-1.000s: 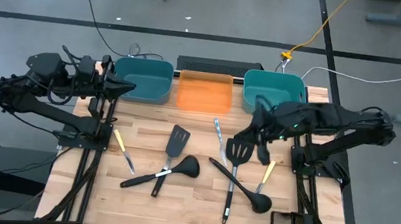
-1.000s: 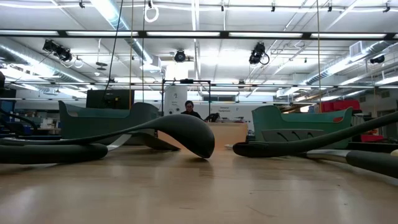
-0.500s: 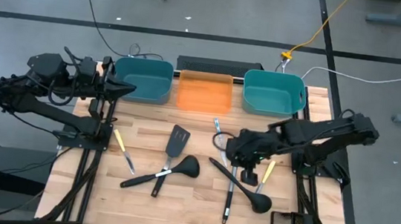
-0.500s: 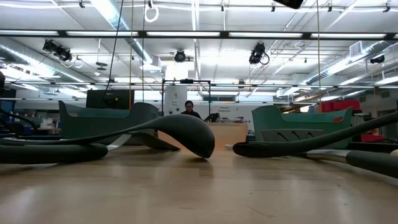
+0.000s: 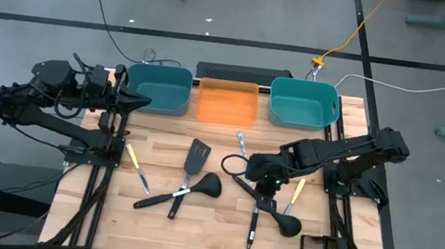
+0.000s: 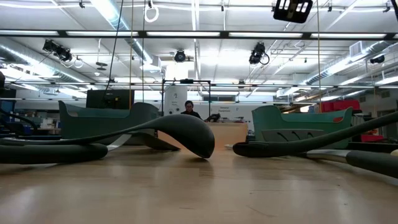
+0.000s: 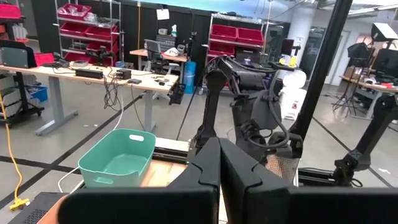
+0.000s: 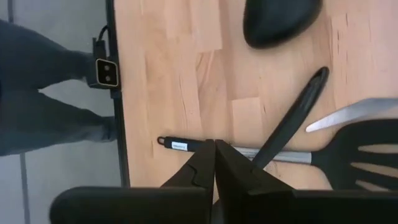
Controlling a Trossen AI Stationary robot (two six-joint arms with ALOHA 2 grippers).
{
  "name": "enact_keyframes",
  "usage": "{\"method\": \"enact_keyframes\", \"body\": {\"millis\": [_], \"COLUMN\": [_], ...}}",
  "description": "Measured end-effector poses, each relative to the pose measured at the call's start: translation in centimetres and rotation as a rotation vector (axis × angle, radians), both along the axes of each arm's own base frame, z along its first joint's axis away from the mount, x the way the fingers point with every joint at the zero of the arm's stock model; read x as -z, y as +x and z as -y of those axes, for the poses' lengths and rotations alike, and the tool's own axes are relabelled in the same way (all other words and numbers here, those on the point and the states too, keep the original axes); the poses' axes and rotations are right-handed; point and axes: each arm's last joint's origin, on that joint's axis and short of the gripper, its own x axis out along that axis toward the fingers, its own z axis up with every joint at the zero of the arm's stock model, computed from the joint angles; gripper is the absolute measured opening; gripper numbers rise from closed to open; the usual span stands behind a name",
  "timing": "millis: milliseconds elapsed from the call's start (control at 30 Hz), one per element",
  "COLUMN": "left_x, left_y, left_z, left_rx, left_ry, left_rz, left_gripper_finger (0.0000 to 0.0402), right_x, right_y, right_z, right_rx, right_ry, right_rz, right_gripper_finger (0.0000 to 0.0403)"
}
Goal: Pick & Place Kitchen Items
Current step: Put the black ladle into the blue bin
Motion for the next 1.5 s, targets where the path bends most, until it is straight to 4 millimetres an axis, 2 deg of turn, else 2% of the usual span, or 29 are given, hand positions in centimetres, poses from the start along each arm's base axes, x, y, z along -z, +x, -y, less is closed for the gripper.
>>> {"method": "enact_keyframes", "body": {"millis": [233,633,800,900,1267,1500], "left_x": [0.0,0.0,0.0,0.0,0.0,0.0], "left_y": [0.0,0.0,0.0,0.0,0.0,0.0], "left_z": [0.1,0.1,0.1,0.1,0.1,0.1], "left_rx": [0.029,0.030,0.030,0.030,0.027,0.027], "left_ry": [0.012,0.012,0.012,0.011,0.004,0.002], "left_rz": [-0.001,-0.002,-0.001,-0.002,-0.001,-0.001], "left_gripper_finger": [0.0002,0.0002,0.0002,0.0002,0.0002,0.0002], "right_x": [1.0,2.2,2.2,2.6,5.9,7.8], "right_y": [0.2,0.0,-0.1,-0.2,-1.3,-1.1], "right_z": [-0.2,-0.6,-0.8,-0.8,-0.6,-0.7], "right_rx": [0.101,0.113,0.106,0.105,0.123,0.128], "right_ry": [0.036,0.037,0.028,0.023,-0.016,0.022], "right_rz": [-0.115,-0.239,-0.238,-0.246,-0.367,-0.346], "right_gripper_finger": [0.0054,0.0178,0.0211,0.0218,0.0220,0.0216]}}
